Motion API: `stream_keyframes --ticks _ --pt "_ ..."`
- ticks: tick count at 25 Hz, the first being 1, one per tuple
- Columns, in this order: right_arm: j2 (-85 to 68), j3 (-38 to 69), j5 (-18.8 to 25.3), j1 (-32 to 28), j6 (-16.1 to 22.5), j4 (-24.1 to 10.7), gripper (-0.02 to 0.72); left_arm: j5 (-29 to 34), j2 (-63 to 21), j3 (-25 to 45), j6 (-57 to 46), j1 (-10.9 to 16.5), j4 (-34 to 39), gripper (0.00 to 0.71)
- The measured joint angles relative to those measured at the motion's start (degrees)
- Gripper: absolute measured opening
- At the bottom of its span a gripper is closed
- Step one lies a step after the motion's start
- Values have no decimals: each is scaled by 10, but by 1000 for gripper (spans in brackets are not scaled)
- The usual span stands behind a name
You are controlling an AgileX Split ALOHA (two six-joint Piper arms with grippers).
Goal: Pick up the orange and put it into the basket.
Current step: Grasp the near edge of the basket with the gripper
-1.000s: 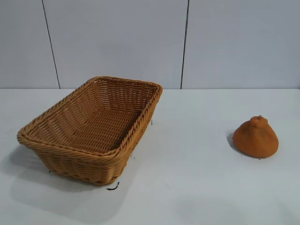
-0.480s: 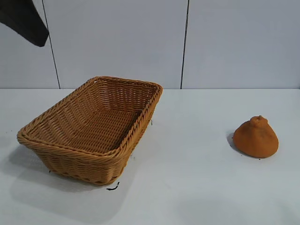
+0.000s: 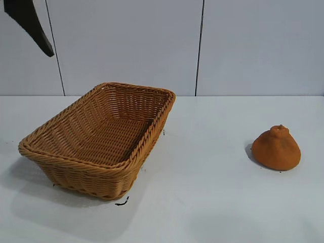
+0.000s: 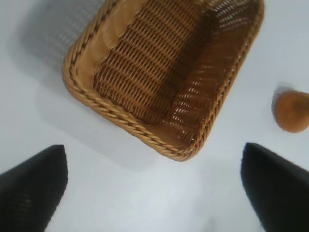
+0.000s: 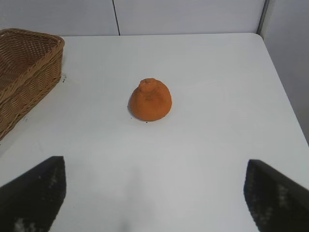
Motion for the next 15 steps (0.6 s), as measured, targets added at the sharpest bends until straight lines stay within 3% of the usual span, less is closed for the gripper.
stream_keyframes --ticks 4,15 --pt "0 0 0 0 0 0 694 -2 41 0 -4 27 -42 697" --pt "0 0 -1 0 0 0 694 -48 135 0 -44 34 -71 697"
